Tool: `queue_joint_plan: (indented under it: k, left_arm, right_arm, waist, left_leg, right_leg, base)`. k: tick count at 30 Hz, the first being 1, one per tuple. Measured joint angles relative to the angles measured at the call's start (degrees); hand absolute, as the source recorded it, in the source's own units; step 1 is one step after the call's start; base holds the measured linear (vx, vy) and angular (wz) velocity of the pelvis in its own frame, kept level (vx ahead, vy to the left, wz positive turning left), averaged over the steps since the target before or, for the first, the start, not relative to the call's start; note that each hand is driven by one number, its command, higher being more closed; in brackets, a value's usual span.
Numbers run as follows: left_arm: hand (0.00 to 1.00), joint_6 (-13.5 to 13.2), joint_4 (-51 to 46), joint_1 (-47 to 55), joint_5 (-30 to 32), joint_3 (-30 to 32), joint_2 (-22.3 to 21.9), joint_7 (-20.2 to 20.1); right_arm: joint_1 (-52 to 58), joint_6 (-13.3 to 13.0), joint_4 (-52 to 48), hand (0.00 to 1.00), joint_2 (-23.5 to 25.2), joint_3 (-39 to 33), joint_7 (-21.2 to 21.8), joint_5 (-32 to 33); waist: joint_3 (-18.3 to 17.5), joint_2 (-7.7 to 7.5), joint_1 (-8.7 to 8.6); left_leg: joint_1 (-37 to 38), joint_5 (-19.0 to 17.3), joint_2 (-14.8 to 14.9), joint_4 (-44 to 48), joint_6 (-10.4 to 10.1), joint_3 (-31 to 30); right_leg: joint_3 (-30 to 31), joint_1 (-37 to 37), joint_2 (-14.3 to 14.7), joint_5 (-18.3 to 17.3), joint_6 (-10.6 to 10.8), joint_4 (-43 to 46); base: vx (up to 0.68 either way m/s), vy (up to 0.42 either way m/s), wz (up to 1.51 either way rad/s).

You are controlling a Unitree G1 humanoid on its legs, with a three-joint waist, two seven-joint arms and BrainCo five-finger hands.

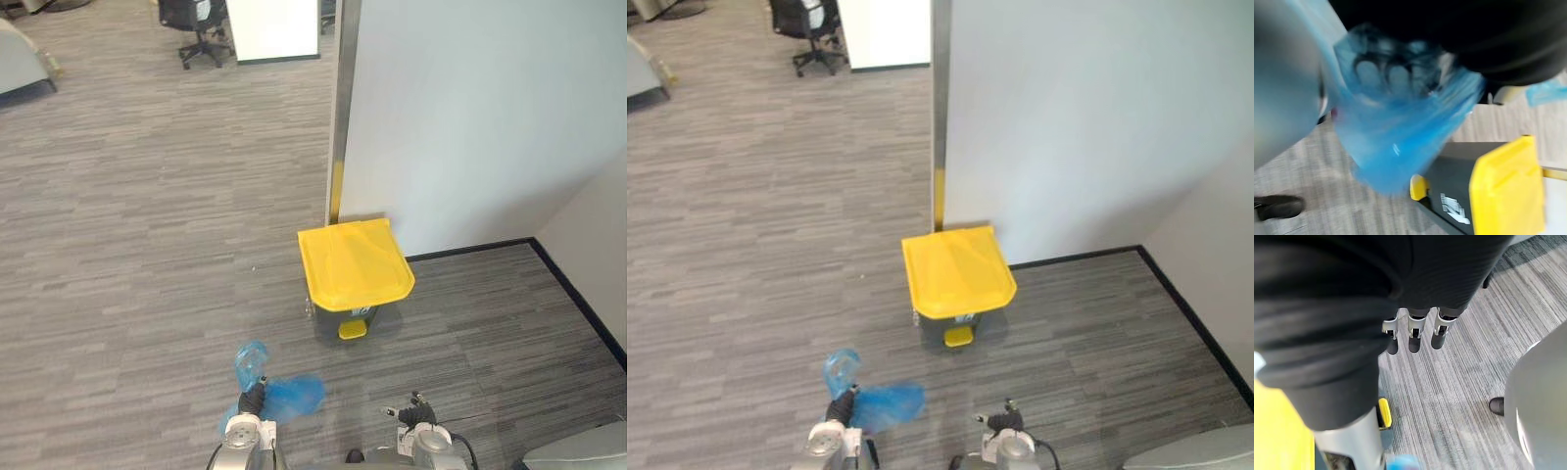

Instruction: Gather rubbish on tea table into small bin, then transfer packed bag to large trash can.

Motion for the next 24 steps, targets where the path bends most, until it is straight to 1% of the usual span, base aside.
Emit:
queue_joint_plan:
  k: [1, 2, 3, 5, 6, 7, 8, 9, 10, 11, 12, 13, 14, 15, 16, 17, 18, 19, 20, 21, 23, 24]
  left_arm:
    - [1.00, 0.03, 0.66, -0.33, 0.01, -0.22, 0.15, -0.05]
    - [1.00, 0.04, 0.90, -1.11, 0.01, -0.54, 1.03, -0.04]
    - [1.00, -0.25, 1.01, -1.31, 0.00, -0.53, 2.07, -0.04]
    - [1.00, -0.48, 1.84, -1.27, 0.01, -0.55, 3.39, -0.06]
    - [1.00, -0.54, 2.13, -1.04, 0.01, -0.61, 4.01, -0.05]
    - [1.00, -0.60, 2.86, -1.18, 0.03, -0.63, 4.06, -0.06]
    - [1.00, -0.58, 3.35, -1.06, 0.03, -0.64, 3.95, -0.05]
    - [1.00, -0.54, 4.54, -0.90, 0.03, -1.08, 3.91, -0.04]
    - [1.00, -0.49, 5.45, -0.91, 0.06, -1.71, 3.89, -0.07]
    - [1.00, -0.44, 5.64, -0.88, 0.05, -2.19, 3.81, -0.04]
    - [1.00, -0.36, 5.86, -0.80, 0.05, -2.77, 3.85, -0.04]
    - [1.00, -0.23, 6.06, -0.86, 0.05, -2.70, 3.74, -0.03]
    - [1.00, 0.09, 6.20, -0.97, 0.04, -2.59, 3.97, 0.10]
    - [1.00, 0.16, 6.21, -0.99, 0.04, -2.61, 4.20, 0.08]
    - [1.00, 0.16, 6.20, -0.98, 0.04, -2.61, 4.40, 0.09]
    - [1.00, 0.18, 6.20, -0.95, 0.04, -2.61, 4.50, 0.11]
    - [1.00, 0.21, 6.42, -1.12, 0.05, -2.57, 4.76, 0.12]
    - [1.00, 0.28, 6.42, -1.15, 0.04, -2.61, 4.52, 0.15]
    - [1.00, 0.06, 6.11, -1.04, 0.05, -2.50, 3.90, 0.09]
    - [1.00, 0.02, 6.13, -1.29, 0.05, -2.39, 3.58, 0.11]
    - [1.00, 0.02, 6.16, -1.32, 0.05, -2.04, 3.45, 0.13]
    - [1.00, 0.05, 6.25, -1.61, 0.05, -2.04, 3.44, 0.12]
  right_arm:
    - [-0.16, 0.20, 0.15, 0.00, 0.08, -0.63, -0.07, -0.02]
    - [-0.10, 0.27, 0.23, 0.00, 0.29, -0.60, -0.01, -0.06]
    - [0.10, 0.38, 1.21, 0.00, 0.81, -0.75, 0.06, -0.10]
    - [-0.39, 0.38, 1.67, 0.00, 0.99, -0.64, 0.26, -0.20]
    - [-0.51, 0.36, 1.85, 0.00, 0.83, -0.69, 0.26, -0.25]
    - [-0.65, 0.36, 2.33, 0.00, 0.46, -0.84, 0.26, -0.28]
    - [-0.94, 0.34, 2.99, 0.00, 0.21, -0.84, 0.25, -0.30]
    - [-1.46, 0.43, 2.92, 0.00, -0.09, -0.70, 0.32, -0.30]
    - [-1.50, 0.28, 2.98, 0.00, -0.05, -0.54, 0.28, -0.25]
    - [-1.35, 0.27, 3.00, 0.00, -0.12, -0.57, 0.27, -0.28]
    - [-1.69, 0.02, 2.78, 0.00, -0.37, -0.52, 0.28, -0.31]
    - [-1.54, -0.06, 2.72, 0.00, -0.27, -0.43, 0.29, -0.31]
    - [-1.39, -0.11, 2.72, 0.00, -0.12, -0.36, 0.28, -0.34]
    - [-1.44, -0.12, 2.67, 0.00, -0.12, -0.37, 0.28, -0.35]
    - [-1.47, -0.10, 2.72, 0.00, -0.23, -0.43, 0.26, -0.35]
    - [-1.59, -0.06, 2.74, 0.00, -0.25, -0.44, 0.23, -0.43]
    - [-1.44, 0.01, 2.98, 0.00, -0.32, -0.46, 0.32, -0.66]
    - [-1.36, 0.08, 3.31, 0.00, -0.55, -0.52, 0.26, -1.00]
    - [-1.48, 0.26, 3.28, 0.00, -1.69, -0.66, 0.16, -2.16]
    - [-1.62, 0.46, 3.26, 0.00, -1.95, -0.82, 0.20, -2.42]
    - [-1.56, 0.53, 3.27, 0.00, -1.85, -1.78, 0.24, -2.42]
    - [-1.26, 0.50, 3.27, 0.00, -1.79, -2.06, 0.25, -2.39]
  waist:
    - [-0.23, -0.80, -0.05]
    - [-0.46, -2.05, -0.20]
    - [-0.98, -2.92, 0.04]
    - [-1.66, -3.99, 0.06]
    - [-1.47, -4.05, 0.10]
    - [-1.12, -3.68, 0.08]
    - [-0.92, -3.30, 0.10]
    - [-0.74, -3.02, 0.09]
    - [-0.55, -3.30, -0.12]
    - [-0.19, -3.66, -0.60]
    - [0.50, -3.81, -1.15]
    - [0.45, -4.46, -1.28]
    - [0.43, -4.67, -1.31]
    - [0.46, -4.71, -1.36]
    - [0.47, -4.68, -1.41]
    - [0.42, -4.94, -1.39]
    - [0.54, -5.75, -1.48]
    - [0.68, -4.91, -1.62]
    - [0.44, -3.07, -1.25]
    - [0.69, -2.51, -1.25]
    - [0.71, -2.32, -1.22]
    - [0.76, -2.31, -1.45]
  left_leg:
    - [1.72, -1.46, -1.30, -1.87, -0.82, -0.34]
    - [2.62, -1.39, -3.13, -4.18, -0.77, 0.16]
    - [3.66, -1.39, -5.01, -6.56, -0.76, 0.97]
    - [4.48, -1.40, -6.56, -8.04, -0.72, 1.39]
    - [5.77, -1.61, -7.38, -9.71, -0.49, 2.43]
    - [6.98, -2.11, -8.13, -10.88, 0.07, 2.79]
    - [7.63, -2.44, -8.18, -11.75, 0.23, 3.45]
    - [8.82, -2.63, -8.48, -12.96, 0.43, 4.11]
    - [10.13, -2.83, -9.10, -14.01, 0.76, 4.14]
    - [11.20, -3.21, -9.44, -14.55, 1.14, 3.88]
    - [12.38, -3.98, -9.68, -14.65, 0.78, 3.44]
    - [13.13, -4.45, -9.57, -14.66, 0.86, 3.04]
    - [13.38, -4.67, -9.39, -14.67, 0.76, 2.83]
    - [13.49, -4.88, -9.11, -14.66, 0.41, 2.40]
    - [13.62, -5.08, -8.81, -14.63, 0.08, 1.85]
    - [13.64, -5.32, -8.90, -14.29, -0.34, 1.42]
    - [13.94, -6.15, -9.17, -13.23, -1.55, 0.38]
    - [13.97, -6.45, -8.85, -12.79, -1.99, -0.25]
    - [13.93, -6.11, -8.01, -13.32, -2.80, -1.24]
    - [14.65, -5.93, -7.94, -13.96, -3.10, -1.91]
    - [16.34, -5.79, -7.48, -15.63, -3.34, -2.67]
    - [16.88, -5.79, -7.13, -15.97, -3.36, -3.82]
  right_leg:
    - [1.36, -0.36, -0.85, -0.84, 1.35, 0.10]
    - [2.11, -0.72, -2.22, -0.53, 1.87, -0.34]
    - [3.26, -0.60, -3.55, -0.06, 2.69, -2.09]
    - [4.98, -0.37, -4.54, 0.40, 3.45, -3.33]
    - [5.76, -0.96, -5.31, 0.44, 3.55, -1.94]
    - [6.70, -2.25, -5.55, 0.31, 3.85, 0.83]
    - [7.64, -4.01, -5.69, 0.22, 4.18, 5.00]
    - [8.33, -8.18, -6.19, 0.61, 4.95, 13.43]
    - [8.26, -11.19, -7.12, 1.65, 6.71, 19.95]
    - [7.53, -13.41, -8.05, 2.80, 7.74, 25.05]
    - [5.60, -15.83, -9.26, 2.78, 6.05, 30.43]
    - [3.58, -16.39, -9.59, 0.42, 4.69, 29.49]
    - [2.26, -17.01, -9.38, -0.81, 3.88, 28.03]
    - [0.85, -17.81, -8.74, -1.55, 3.62, 25.31]
    - [0.17, -18.56, -7.41, -1.21, 3.31, 20.25]
    - [0.08, -18.52, -6.64, 0.50, 2.77, 14.44]
    - [0.32, -17.52, -5.97, 4.90, -0.93, 9.34]
    - [-0.53, -16.49, -5.64, 4.91, -0.68, 8.62]
    - [-1.44, -15.89, -4.65, 4.74, -0.67, 8.56]
    - [-1.64, -15.87, -4.40, 3.73, -0.75, 9.83]
    - [-2.08, -15.43, -3.96, 2.43, -0.85, 11.43]
    - [-2.93, -13.98, -3.76, 1.75, -0.93, 11.09]
  base:
    - [0.18, 0.200, -0.10]
    - [0.16, 0.210, -0.09]
    - [0.15, 0.190, -0.15]
    - [0.14, 0.144, -0.26]
    - [0.11, 0.117, -0.37]
    - [0.06, 0.093, -0.43]
    - [0.01, 0.073, -0.44]
    - [0.00, 0.054, -0.32]
    - [0.01, 0.043, -0.18]
    - [0.04, 0.039, 0.07]
    - [0.06, 0.010, 0.16]
    - [0.10, -0.016, 0.19]
    - [0.09, -0.043, 0.14]
    - [0.12, -0.082, 0.20]
    - [0.16, -0.117, 0.28]
    - [0.24, -0.172, 0.37]
    - [0.24, -0.152, 0.30]
    - [0.28, -0.125, 0.20]
    - [0.28, -0.093, 0.14]
    - [0.28, -0.093, 0.12]
    - [0.23, -0.098, 0.09]
    - [0.22, -0.099, 0.19]
